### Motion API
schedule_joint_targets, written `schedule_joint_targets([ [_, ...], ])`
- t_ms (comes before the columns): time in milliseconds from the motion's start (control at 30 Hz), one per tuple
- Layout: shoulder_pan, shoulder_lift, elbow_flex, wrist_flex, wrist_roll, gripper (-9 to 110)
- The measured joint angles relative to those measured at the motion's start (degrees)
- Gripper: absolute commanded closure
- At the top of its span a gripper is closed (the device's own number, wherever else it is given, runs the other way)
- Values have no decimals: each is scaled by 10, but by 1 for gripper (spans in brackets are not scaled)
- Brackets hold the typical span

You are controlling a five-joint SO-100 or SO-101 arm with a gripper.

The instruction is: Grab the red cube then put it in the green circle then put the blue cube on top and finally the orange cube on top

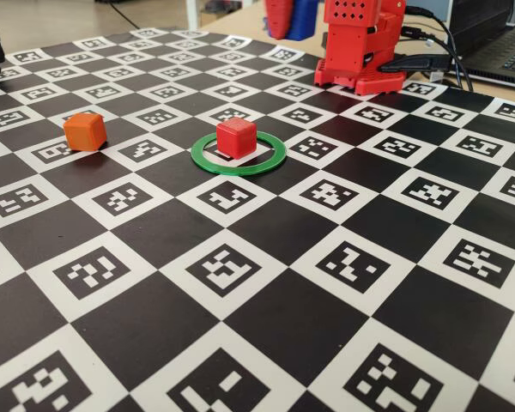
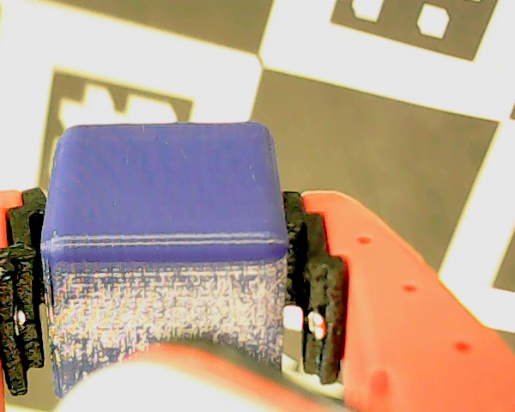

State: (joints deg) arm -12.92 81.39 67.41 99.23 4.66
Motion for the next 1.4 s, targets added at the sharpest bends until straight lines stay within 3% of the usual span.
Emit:
schedule_joint_targets([
  [333, 40, 0, 25, -31, 38, 92],
  [1400, 80, -1, 251, -229, 26, 91],
])
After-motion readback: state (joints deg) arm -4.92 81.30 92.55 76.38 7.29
